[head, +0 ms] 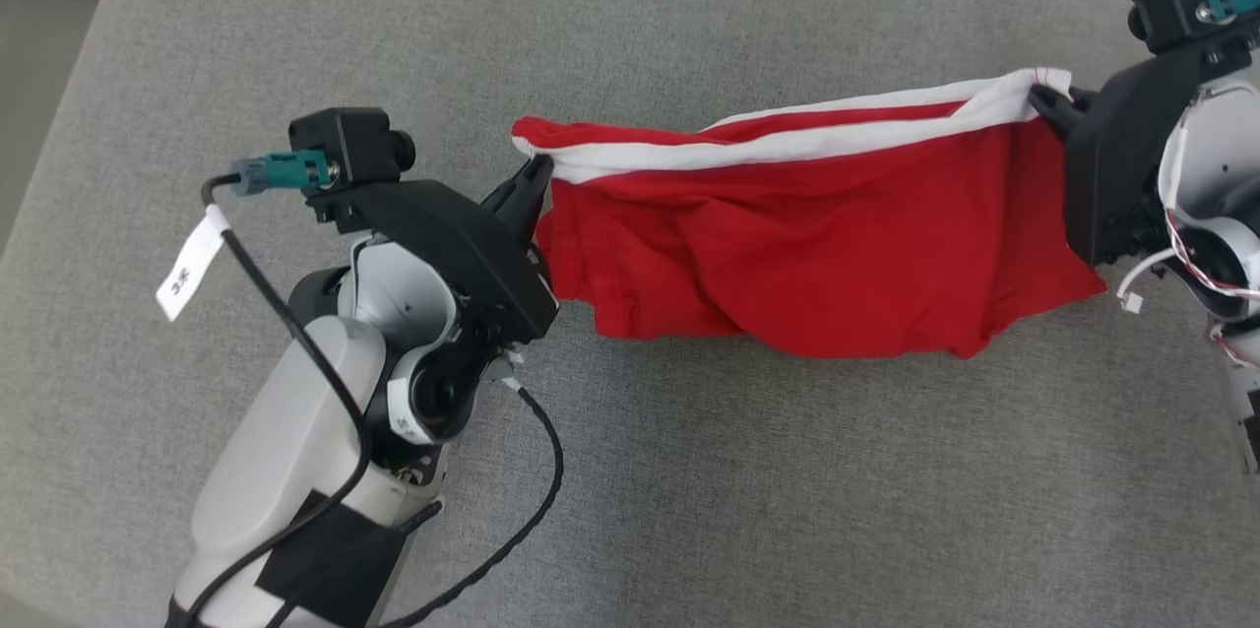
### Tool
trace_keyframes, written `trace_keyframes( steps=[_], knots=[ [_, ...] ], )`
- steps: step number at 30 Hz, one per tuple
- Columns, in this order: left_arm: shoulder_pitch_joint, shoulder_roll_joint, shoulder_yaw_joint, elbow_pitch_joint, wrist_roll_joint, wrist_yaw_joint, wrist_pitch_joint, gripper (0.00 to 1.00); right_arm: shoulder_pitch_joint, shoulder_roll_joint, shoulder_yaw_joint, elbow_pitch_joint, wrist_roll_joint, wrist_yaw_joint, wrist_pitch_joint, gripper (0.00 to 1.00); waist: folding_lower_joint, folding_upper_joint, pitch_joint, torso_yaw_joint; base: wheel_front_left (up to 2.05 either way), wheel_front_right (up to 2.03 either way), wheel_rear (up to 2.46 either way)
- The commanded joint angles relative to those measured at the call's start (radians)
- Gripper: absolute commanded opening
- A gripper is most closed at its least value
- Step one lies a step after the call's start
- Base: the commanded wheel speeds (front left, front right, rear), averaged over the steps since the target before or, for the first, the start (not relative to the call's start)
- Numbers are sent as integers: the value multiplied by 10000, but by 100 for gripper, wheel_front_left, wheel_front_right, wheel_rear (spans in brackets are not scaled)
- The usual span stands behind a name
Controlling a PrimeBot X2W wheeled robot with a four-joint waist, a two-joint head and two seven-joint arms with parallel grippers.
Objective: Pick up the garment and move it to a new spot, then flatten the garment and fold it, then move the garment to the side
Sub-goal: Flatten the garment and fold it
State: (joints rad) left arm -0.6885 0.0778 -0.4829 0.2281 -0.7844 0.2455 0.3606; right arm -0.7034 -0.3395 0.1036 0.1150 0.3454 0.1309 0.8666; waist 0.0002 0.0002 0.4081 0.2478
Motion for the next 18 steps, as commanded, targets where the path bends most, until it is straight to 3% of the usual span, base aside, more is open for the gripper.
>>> trace_keyframes(
  steps=[1, 16, 17, 18],
  knots=[
    [-197, -9, 19, 64, -75, -58, -78, 0, -168, -5, 12, 92, -58, -6, -112, 0, -2, -2, 82, 45, 0, 0, 0],
    [-1353, -224, -361, 1590, -400, -173, -653, 0, -1408, 278, 335, 2141, -657, -6, -1993, 0, -2, -2, 403, 176, 0, 0, 0],
    [-1422, -224, -402, 1691, -396, -158, -699, 0, -1454, 363, 313, 2242, -653, -6, -2156, 12, -2, -2, 391, 175, 0, 0, 0],
    [-1490, -224, -446, 1778, -333, -187, -801, 25, -1511, 421, 278, 2350, -658, -6, -2306, 100, -2, -2, 375, 175, 0, 0, 0]
  ],
)
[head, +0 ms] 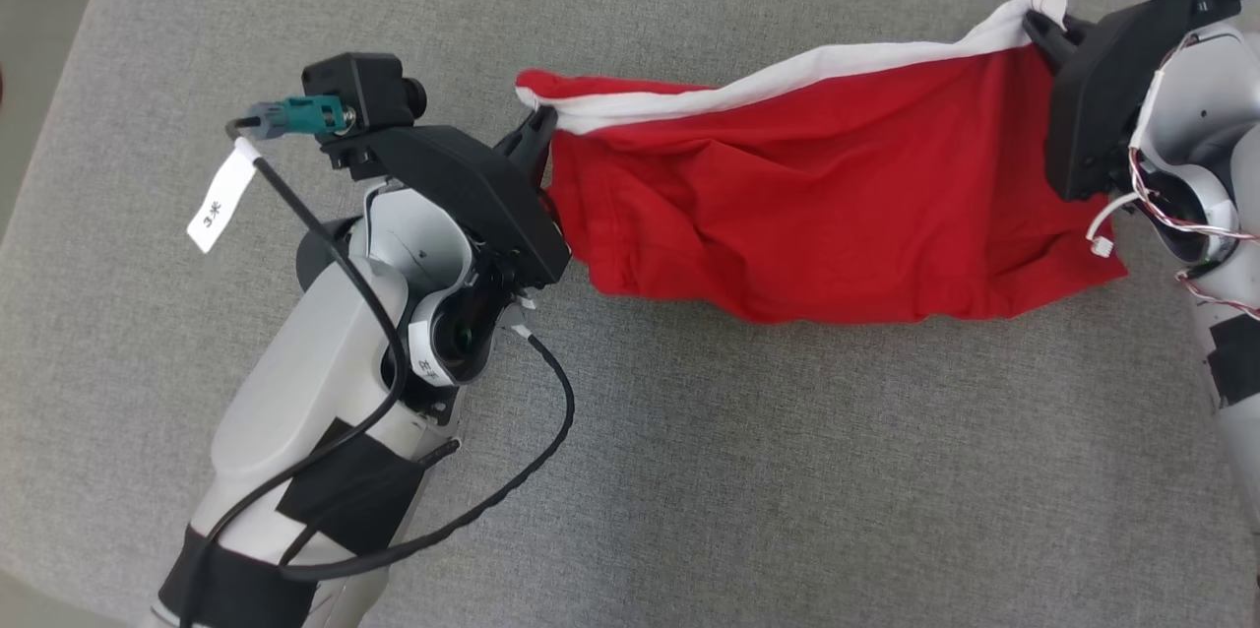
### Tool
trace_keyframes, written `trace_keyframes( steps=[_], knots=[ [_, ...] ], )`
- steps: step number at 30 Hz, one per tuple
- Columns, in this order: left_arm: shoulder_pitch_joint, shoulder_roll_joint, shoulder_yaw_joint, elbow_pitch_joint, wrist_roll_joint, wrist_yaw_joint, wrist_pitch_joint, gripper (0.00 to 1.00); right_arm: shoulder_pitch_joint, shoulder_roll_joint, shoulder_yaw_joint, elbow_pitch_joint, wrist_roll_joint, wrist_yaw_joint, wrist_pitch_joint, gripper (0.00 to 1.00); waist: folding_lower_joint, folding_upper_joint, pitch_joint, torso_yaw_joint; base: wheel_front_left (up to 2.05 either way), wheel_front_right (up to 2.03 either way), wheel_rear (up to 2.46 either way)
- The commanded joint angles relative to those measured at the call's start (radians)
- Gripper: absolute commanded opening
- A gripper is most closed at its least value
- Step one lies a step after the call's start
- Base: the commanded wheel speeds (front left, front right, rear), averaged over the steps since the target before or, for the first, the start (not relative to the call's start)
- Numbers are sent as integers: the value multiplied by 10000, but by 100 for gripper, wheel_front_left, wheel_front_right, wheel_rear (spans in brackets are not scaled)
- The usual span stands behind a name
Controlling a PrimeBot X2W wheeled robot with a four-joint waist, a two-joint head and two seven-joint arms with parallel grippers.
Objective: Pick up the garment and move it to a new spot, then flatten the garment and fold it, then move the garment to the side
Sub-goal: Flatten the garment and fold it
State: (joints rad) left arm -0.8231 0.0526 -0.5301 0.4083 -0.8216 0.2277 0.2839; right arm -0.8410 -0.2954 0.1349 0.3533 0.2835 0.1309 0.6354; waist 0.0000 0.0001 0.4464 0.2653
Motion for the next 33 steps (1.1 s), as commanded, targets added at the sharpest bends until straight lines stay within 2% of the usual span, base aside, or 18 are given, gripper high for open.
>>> trace_keyframes(
  steps=[1, 2, 4, 9, 14, 22, 29, 33],
  knots=[
    [-188, 25, -26, 85, 67, -73, -69, 64, -186, 30, -37, 69, -31, -6, -174, 100, 0, -1, -22, -2, 0, 0, 0],
    [-214, 24, -105, 183, 39, -131, -52, 100, -215, 63, 10, 164, -15, -6, -311, 100, 0, -1, -35, -2, 0, 0, 0],
    [-297, 26, -147, 339, 23, -249, -184, 100, -275, 125, 72, 327, -13, -6, -538, 100, 0, -1, -79, -3, 0, 0, 0],
    [-410, 186, -67, 482, 326, -200, -824, 100, -365, 130, 73, 455, 88, -6, -827, 100, 0, -1, -339, -41, 0, 0, 0],
    [23, 516, -127, 102, 518, -132, -1066, 100, 98, 286, -653, 318, -428, -6, -344, 100, 0, -1, -771, -168, 0, 0, 0],
    [1343, 1182, -1016, -1041, 1208, 155, -876, 100, 1945, 1144, -1867, -1156, -1306, -6, 500, 100, 0, -1, -1541, -327, 0, 0, 0],
    [2171, 1401, -1486, -1470, 1390, 355, -597, 100, 3458, 1809, -2231, -2224, -1676, -6, 699, 100, 0, -1, -1888, -495, 0, 0, 0],
    [2526, 1437, -1647, -1607, 1482, 488, -733, 100, 4223, 2161, -2540, -2563, -1925, -6, 460, 100, 0, -1, -2005, -616, 0, 0, 0]
  ],
)
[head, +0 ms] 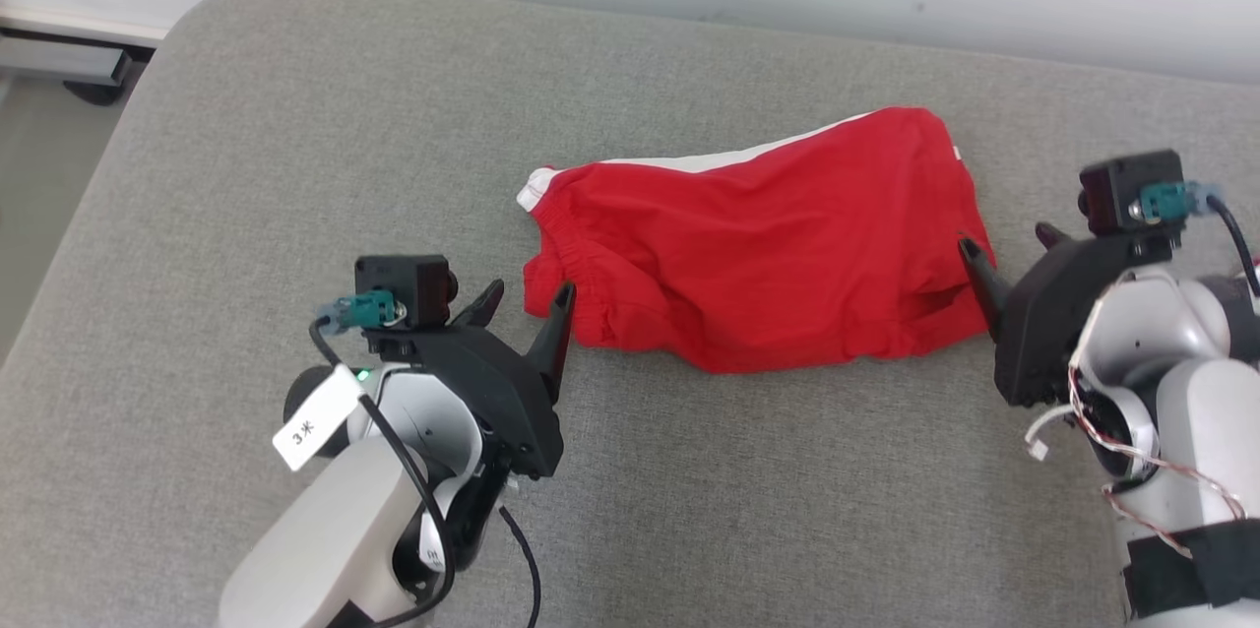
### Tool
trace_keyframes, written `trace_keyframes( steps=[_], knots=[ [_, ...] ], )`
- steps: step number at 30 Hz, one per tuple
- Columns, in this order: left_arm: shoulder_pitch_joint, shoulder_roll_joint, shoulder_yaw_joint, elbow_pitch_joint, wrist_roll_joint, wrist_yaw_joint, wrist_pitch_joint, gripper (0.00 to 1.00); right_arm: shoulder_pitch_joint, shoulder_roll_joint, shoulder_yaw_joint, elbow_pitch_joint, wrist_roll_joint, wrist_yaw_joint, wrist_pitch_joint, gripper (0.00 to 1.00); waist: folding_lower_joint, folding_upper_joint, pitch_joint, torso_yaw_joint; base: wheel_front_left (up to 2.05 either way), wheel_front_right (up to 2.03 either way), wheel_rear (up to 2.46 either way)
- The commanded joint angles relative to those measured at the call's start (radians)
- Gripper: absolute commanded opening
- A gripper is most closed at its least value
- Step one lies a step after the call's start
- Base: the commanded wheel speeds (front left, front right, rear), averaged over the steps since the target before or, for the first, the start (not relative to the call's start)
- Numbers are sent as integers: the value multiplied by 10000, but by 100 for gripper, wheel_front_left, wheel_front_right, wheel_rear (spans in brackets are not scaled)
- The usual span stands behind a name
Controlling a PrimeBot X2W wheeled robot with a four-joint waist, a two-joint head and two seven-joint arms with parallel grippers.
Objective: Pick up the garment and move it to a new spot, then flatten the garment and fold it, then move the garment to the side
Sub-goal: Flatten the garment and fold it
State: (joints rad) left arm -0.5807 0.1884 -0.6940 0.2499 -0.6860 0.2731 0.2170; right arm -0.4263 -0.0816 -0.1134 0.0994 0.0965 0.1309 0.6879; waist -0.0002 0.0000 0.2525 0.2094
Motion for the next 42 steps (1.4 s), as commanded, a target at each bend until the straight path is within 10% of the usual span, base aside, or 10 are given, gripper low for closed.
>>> trace_keyframes(
  steps=[1, 19, 33, 42],
  knots=[
    [160, 84, -34, -49, 155, 52, -96, 100, 169, 79, -159, -42, -122, -6, -160, 100, 2, 0, -78, -69, 0, 0, 0],
    [3234, 204, 1012, -1791, -139, -50, -4423, 100, 982, 299, -2069, 2559, 290, -6, -2675, 100, 2, 0, -1235, 579, 0, 0, 0],
    [4936, 1018, 2063, -3010, 500, -2461, -4824, 100, 997, 298, -2900, 3480, 88, -6, -2617, 100, 2, 0, -1764, 1288, 0, 0, 0],
    [4738, 1408, 1568, -2842, 1272, -2635, -4655, 100, 291, 294, -3389, 4353, -118, -6, -2146, 100, 2, 0, -1493, 1496, 0, 0, 0]
  ],
)
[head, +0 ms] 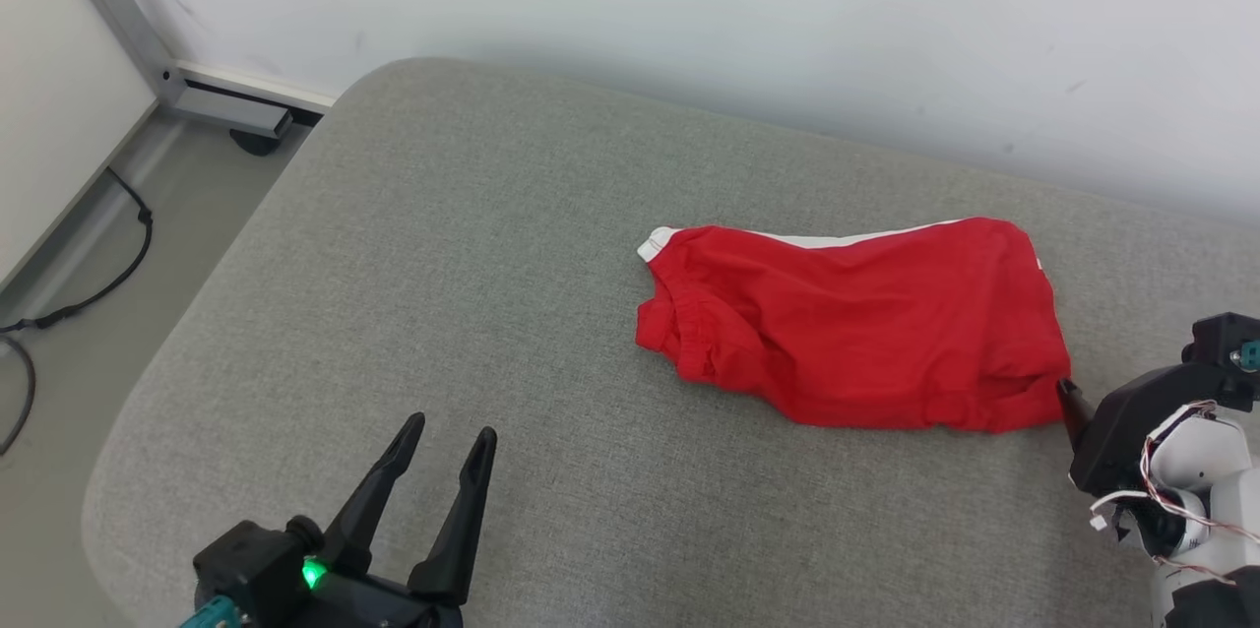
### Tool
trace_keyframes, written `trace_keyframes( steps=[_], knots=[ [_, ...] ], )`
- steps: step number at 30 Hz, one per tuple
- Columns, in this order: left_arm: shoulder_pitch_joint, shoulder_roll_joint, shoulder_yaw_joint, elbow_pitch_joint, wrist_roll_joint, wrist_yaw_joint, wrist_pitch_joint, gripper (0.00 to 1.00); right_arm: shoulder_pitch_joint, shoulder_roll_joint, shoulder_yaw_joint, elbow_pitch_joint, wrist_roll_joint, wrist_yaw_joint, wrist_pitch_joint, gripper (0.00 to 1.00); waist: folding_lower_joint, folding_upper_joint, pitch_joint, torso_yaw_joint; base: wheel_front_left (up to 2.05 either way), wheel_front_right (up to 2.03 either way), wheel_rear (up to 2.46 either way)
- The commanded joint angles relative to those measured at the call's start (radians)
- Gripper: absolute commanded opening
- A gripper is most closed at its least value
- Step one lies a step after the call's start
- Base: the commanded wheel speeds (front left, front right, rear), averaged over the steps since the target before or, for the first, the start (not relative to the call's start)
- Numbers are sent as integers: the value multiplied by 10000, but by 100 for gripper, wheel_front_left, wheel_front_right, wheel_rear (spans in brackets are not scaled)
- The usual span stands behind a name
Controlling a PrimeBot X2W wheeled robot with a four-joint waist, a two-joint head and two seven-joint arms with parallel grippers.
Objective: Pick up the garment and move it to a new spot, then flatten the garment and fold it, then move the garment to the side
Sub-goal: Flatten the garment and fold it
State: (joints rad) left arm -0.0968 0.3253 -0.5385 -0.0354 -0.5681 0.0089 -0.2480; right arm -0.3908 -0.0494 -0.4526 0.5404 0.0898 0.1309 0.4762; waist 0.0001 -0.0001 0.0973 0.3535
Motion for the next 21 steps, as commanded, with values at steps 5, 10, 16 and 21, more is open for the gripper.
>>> trace_keyframes(
  steps=[5, 10, 16, 21],
  knots=[
    [-308, -122, -232, 81, 147, -83, 118, 100, -631, -28, -417, 672, -446, -6, -36, 100, -1, 1, 332, 294, 0, 0, 0],
    [-467, -254, -424, 219, 153, -196, 141, 100, -1065, -23, -785, 1374, -1031, -6, 2, 100, -1, 1, 558, 536, 0, 0, 0],
    [-534, -355, -469, 390, 15, -239, 110, 100, -1265, 6, -858, 2034, -1263, -6, -6, 48, -1, 1, 651, 682, 0, 0, 0],
    [-532, -407, -502, 497, -44, -252, 88, 100, -1283, 5, -775, 2332, -1284, -6, -15, 0, -1, 1, 552, 662, 0, 0, 0]
  ],
)
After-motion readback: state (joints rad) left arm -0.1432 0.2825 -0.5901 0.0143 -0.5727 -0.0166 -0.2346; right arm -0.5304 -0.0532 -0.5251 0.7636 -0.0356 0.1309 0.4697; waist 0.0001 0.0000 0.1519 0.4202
